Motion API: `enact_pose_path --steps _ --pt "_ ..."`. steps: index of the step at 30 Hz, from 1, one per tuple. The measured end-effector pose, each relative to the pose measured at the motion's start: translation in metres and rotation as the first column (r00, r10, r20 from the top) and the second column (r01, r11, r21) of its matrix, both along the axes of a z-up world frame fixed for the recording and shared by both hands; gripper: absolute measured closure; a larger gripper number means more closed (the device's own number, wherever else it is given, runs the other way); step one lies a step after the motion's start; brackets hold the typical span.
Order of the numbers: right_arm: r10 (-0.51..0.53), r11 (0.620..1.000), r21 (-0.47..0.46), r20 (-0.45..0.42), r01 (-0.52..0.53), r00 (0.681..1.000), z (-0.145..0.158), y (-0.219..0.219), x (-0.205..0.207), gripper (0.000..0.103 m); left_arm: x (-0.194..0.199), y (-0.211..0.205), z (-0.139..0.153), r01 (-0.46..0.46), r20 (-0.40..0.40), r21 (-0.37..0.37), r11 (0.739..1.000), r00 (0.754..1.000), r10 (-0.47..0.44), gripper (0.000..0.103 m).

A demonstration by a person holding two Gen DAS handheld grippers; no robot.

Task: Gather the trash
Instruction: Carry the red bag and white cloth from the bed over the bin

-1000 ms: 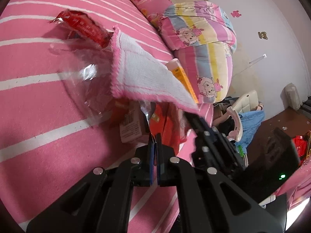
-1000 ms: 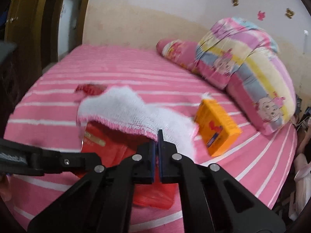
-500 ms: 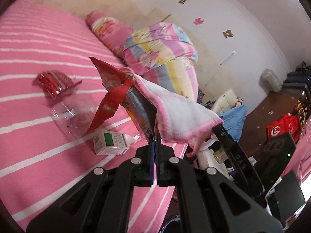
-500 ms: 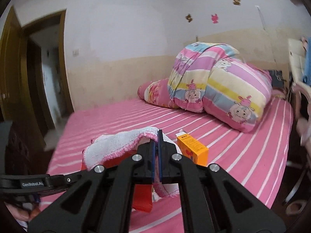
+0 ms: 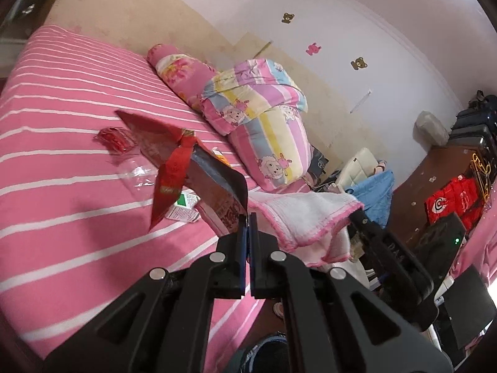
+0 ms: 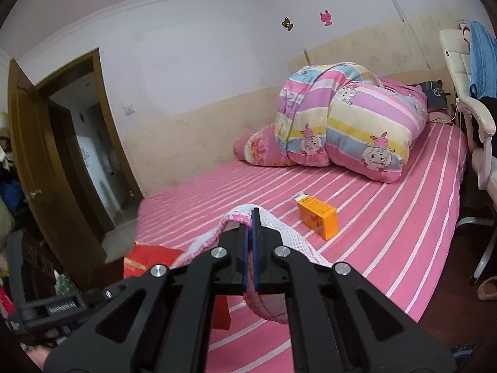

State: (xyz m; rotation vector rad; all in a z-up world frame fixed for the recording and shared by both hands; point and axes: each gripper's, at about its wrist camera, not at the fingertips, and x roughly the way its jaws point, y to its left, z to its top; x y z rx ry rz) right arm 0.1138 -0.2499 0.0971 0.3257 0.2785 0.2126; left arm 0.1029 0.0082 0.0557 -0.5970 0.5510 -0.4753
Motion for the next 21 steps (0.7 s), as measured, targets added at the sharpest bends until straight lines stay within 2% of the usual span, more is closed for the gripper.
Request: enact_pose_path --steps 9,15,21 --pt "0.018 0.999 0.036 0.085 -0.021 0.996 0.044 -0.002 -0.063 0.100 -0.052 -0.001 0.036 -0.003 0.052 -0.004 1.000 0.999 0.004 0.102" --pt "-0.017 0.996 0.086 0.109 0.008 0.994 0.056 -0.029 -0.107 0.100 -0.082 -0.030 0.056 0.059 0.089 0.012 0.998 0.994 -0.060 0.102" --pt "-0.079 0.994 0.081 0.100 0.071 0.992 0.052 -0.062 -0.152 0.100 -0.103 -0.073 0.053 0.161 0.072 0.030 0.986 0.984 -0.163 0.102"
